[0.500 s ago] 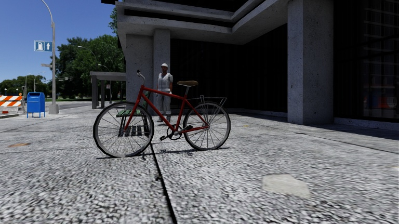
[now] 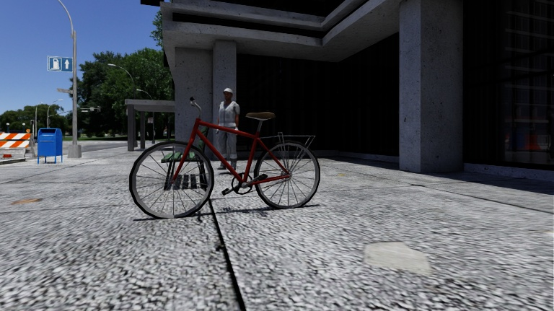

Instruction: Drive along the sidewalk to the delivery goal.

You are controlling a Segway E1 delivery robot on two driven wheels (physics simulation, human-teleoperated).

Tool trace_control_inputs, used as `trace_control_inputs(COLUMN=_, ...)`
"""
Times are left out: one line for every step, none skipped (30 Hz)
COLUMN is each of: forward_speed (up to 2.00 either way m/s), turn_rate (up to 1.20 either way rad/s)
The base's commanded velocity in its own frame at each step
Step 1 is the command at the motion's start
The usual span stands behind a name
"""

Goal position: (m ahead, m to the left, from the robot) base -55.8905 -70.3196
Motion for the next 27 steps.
trace_control_inputs(forward_speed=0.00, turn_rate=0.00)
trace_control_inputs(forward_speed=0.00, turn_rate=0.00)
trace_control_inputs(forward_speed=0.00, turn_rate=0.00)
trace_control_inputs(forward_speed=0.00, turn_rate=0.00)
trace_control_inputs(forward_speed=0.00, turn_rate=0.00)
trace_control_inputs(forward_speed=0.00, turn_rate=0.00)
trace_control_inputs(forward_speed=0.00, turn_rate=0.00)
trace_control_inputs(forward_speed=0.00, turn_rate=0.00)
trace_control_inputs(forward_speed=0.00, turn_rate=0.00)
trace_control_inputs(forward_speed=0.00, turn_rate=0.00)
trace_control_inputs(forward_speed=0.00, turn_rate=0.00)
trace_control_inputs(forward_speed=0.00, turn_rate=0.00)
trace_control_inputs(forward_speed=0.00, turn_rate=0.00)
trace_control_inputs(forward_speed=0.00, turn_rate=0.00)
trace_control_inputs(forward_speed=0.00, turn_rate=0.00)
trace_control_inputs(forward_speed=0.00, turn_rate=0.22)
trace_control_inputs(forward_speed=0.00, turn_rate=0.69)
trace_control_inputs(forward_speed=0.00, turn_rate=1.20)
trace_control_inputs(forward_speed=0.00, turn_rate=1.20)
trace_control_inputs(forward_speed=0.00, turn_rate=1.20)
trace_control_inputs(forward_speed=0.00, turn_rate=1.20)
trace_control_inputs(forward_speed=0.00, turn_rate=1.20)
trace_control_inputs(forward_speed=0.00, turn_rate=1.20)
trace_control_inputs(forward_speed=0.00, turn_rate=1.20)
trace_control_inputs(forward_speed=0.00, turn_rate=1.20)
trace_control_inputs(forward_speed=0.00, turn_rate=1.20)
trace_control_inputs(forward_speed=0.00, turn_rate=1.20)
